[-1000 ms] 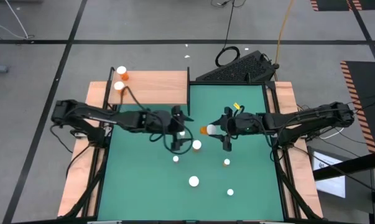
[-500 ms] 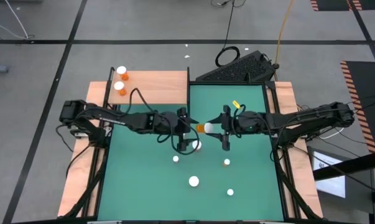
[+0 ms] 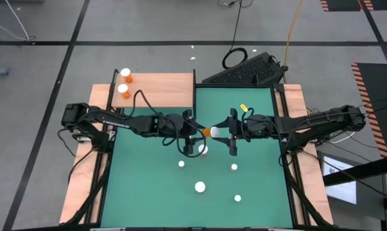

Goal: Pick and place medicine bottles onto shelf by color
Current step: Put the big orange pill bottle on the shelf aligned with the other big orange pill bottle

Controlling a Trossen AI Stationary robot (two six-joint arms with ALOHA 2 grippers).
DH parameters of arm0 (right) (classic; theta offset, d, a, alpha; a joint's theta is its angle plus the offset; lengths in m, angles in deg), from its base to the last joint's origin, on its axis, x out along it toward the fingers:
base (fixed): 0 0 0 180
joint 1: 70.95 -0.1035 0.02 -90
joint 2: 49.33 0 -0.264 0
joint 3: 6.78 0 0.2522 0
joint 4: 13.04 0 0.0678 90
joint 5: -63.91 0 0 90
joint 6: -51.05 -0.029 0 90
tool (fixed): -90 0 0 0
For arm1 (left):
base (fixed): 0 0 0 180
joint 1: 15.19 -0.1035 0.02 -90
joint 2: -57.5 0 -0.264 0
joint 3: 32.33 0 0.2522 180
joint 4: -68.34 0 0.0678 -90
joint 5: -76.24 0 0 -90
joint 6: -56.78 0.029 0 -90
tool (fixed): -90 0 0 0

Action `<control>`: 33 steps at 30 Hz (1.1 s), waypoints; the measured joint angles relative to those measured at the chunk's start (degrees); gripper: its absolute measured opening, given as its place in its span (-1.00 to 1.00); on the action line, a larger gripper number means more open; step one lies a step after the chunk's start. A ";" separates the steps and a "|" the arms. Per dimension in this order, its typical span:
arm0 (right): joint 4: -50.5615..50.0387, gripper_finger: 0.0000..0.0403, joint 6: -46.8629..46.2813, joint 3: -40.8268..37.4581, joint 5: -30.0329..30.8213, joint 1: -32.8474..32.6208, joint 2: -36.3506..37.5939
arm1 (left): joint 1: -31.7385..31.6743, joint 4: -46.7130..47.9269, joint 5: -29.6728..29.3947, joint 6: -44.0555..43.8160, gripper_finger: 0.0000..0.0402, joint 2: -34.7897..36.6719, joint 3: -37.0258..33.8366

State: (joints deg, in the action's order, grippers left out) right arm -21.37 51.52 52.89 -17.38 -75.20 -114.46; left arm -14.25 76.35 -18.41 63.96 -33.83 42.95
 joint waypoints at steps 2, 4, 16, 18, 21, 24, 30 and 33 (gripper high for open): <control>0.00 0.05 0.00 0.00 0.04 0.00 0.00 | -0.18 0.01 0.01 0.00 -0.06 0.00 0.00; 0.02 0.05 0.00 0.00 0.18 0.02 0.00 | -0.38 -0.03 0.05 -0.15 -0.08 0.00 0.00; 0.16 0.28 0.36 0.00 0.56 -0.79 -0.02 | -1.19 -0.60 0.36 -1.53 -0.08 0.02 -0.02; 0.15 0.37 0.42 0.00 0.56 -1.07 -0.02 | -1.19 -0.60 0.36 -1.53 -0.09 0.02 -0.02; 0.08 0.51 0.42 0.00 0.32 -1.12 -0.02 | -1.19 -0.65 0.33 -1.53 -0.07 0.02 -0.02; -0.24 0.65 0.42 -0.02 0.25 -1.14 -0.04 | -0.98 -0.87 0.09 -1.53 -0.05 0.02 -0.02; -2.08 0.87 0.65 -0.04 0.53 -1.16 -0.04 | 0.01 -2.60 0.31 -1.33 -0.08 0.72 -0.02; -2.54 0.91 1.91 -0.04 2.18 -1.16 -0.04 | 0.62 -3.78 0.42 -0.87 -0.09 1.41 -0.02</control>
State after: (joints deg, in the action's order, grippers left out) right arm -23.91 53.43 52.85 -15.19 -76.36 -114.50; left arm -13.63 72.57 -17.99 63.08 -32.42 42.93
